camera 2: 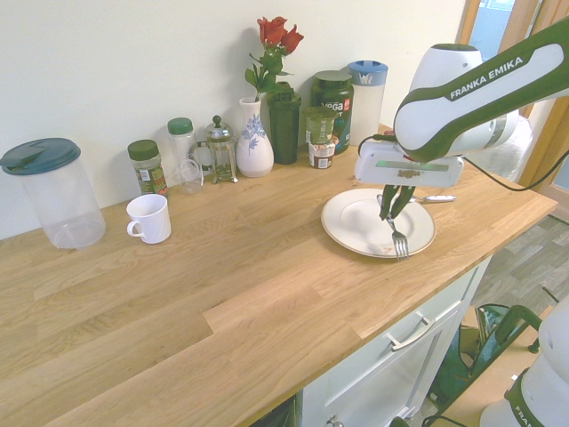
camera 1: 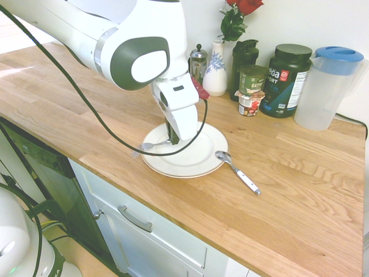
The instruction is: Put the fork into the plate
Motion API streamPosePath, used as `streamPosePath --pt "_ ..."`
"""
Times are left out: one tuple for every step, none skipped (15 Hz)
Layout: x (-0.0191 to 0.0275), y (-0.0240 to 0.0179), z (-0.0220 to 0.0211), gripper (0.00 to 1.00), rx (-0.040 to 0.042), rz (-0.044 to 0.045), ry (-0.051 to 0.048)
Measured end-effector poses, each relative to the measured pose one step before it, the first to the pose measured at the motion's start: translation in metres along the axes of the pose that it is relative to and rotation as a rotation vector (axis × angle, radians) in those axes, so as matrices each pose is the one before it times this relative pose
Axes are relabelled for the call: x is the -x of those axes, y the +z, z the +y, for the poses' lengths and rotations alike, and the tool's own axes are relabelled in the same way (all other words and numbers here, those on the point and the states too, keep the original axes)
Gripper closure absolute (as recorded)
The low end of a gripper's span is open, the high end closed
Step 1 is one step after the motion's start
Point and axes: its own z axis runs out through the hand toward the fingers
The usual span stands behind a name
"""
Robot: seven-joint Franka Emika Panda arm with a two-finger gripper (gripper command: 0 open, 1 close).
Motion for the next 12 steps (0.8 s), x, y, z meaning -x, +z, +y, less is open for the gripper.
streamPosePath --pt "0.00001 0.00147 0.00003 0.0 0.00162 -0.00425 0.00216" --pt "-0.00001 0.00253 -0.00029 0.0 0.0018 -0.00439 0.00123" --pt "0.00017 0.00345 -0.00079 0.0 0.00151 -0.00218 0.00018" --pt "0.00021 0.00404 -0.0008 0.0 0.00296 -0.00187 -0.0003" --pt "-0.00033 0.00367 -0.00055 0.0 0.00256 -0.00136 0.00104" --pt "-0.0005 0.00253 -0.00061 0.0 0.00016 -0.00047 0.00113" --pt "-0.00036 0.00135 -0.00058 0.0 0.00079 -0.00086 0.00034" --pt "-0.0002 0.00022 -0.00042 0.0 -0.00008 -0.001 0.00009" --pt "-0.00035 -0.00105 -0.00093 0.0 -0.00361 -0.00111 0.00134" --pt "-0.00072 -0.0025 -0.00212 0.0 -0.00721 -0.00039 0.00119" --pt "-0.00123 -0.00435 -0.00375 0.0 -0.01085 0.00327 -0.00002" --pt "-0.00138 -0.00506 -0.00425 0.0 -0.01143 0.00414 -0.00051"
